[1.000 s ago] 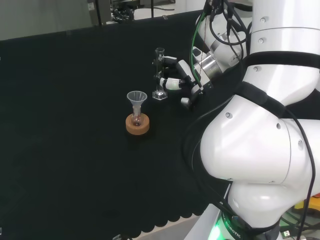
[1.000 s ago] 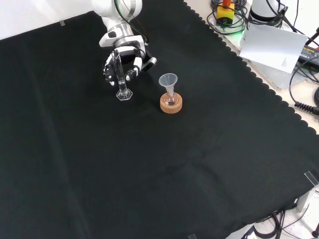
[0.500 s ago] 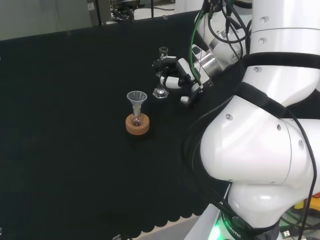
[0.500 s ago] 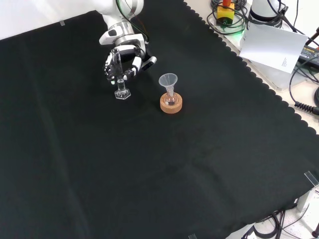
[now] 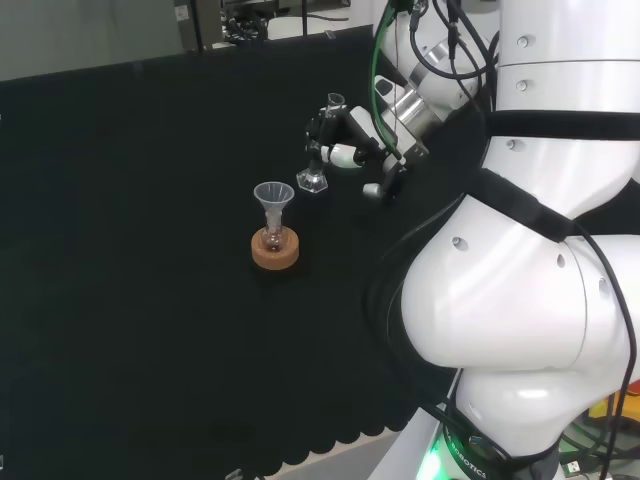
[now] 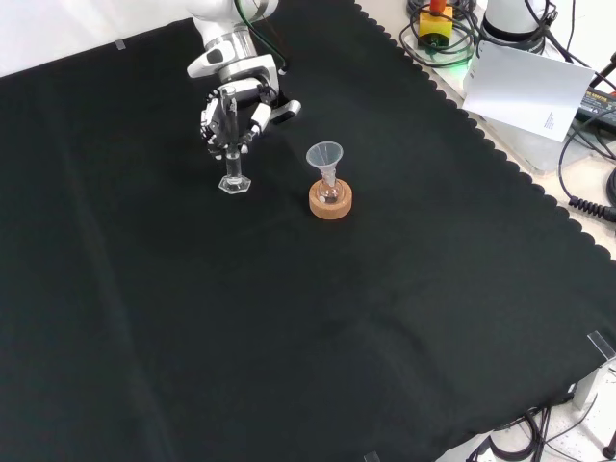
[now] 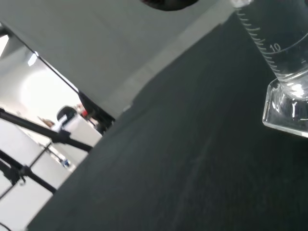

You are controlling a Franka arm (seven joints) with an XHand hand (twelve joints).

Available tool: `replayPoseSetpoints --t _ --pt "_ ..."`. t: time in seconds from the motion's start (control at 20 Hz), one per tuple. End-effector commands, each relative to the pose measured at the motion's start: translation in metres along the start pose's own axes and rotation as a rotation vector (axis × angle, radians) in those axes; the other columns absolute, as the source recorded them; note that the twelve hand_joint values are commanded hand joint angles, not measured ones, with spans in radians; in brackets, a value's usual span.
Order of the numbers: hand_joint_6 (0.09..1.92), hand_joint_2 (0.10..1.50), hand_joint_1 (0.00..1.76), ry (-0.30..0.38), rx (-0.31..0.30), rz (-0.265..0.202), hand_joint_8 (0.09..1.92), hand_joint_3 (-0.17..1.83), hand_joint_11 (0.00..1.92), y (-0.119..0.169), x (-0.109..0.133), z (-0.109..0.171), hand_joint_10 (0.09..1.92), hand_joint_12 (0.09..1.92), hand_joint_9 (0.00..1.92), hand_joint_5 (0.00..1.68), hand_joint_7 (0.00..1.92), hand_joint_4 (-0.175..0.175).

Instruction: Pick up the graduated cylinder.

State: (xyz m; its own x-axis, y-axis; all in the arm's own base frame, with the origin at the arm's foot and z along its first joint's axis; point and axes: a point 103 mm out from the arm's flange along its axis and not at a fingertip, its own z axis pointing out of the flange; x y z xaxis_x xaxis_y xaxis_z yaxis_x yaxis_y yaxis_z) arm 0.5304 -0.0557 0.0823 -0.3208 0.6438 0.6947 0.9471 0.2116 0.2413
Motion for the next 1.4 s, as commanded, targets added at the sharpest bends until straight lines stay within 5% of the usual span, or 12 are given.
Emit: replayPoseSetpoints --t 0.05,0.5,0.9,1.05,1.4 --pt "1.25 1.2 1.1 -0.135 0.136 0.024 0.62 0.02 1.1 0.002 0.011 -0.022 0.14 0.9 1.26 0.8 0.95 -0.158" --pt "1.23 1.2 1.12 -0.25 0.237 0.042 0.62 0.0 1.12 -0.001 0.038 -0.052 0.14 0.88 1.29 0.82 0.98 -0.173" --pt "1.19 1.19 1.13 -0.364 0.39 0.101 0.58 0.0 1.14 -0.024 0.074 -0.084 0.13 0.86 1.32 0.85 1.03 -0.175" --pt "1.18 1.17 1.21 -0.398 0.432 0.123 1.07 0.01 1.15 -0.041 0.089 -0.09 0.12 0.85 1.33 0.85 0.91 -0.175" --pt "1.18 1.17 1.23 -0.477 0.592 0.178 1.18 0.0 1.15 -0.072 0.103 -0.09 0.12 0.86 1.34 0.85 0.88 -0.175"
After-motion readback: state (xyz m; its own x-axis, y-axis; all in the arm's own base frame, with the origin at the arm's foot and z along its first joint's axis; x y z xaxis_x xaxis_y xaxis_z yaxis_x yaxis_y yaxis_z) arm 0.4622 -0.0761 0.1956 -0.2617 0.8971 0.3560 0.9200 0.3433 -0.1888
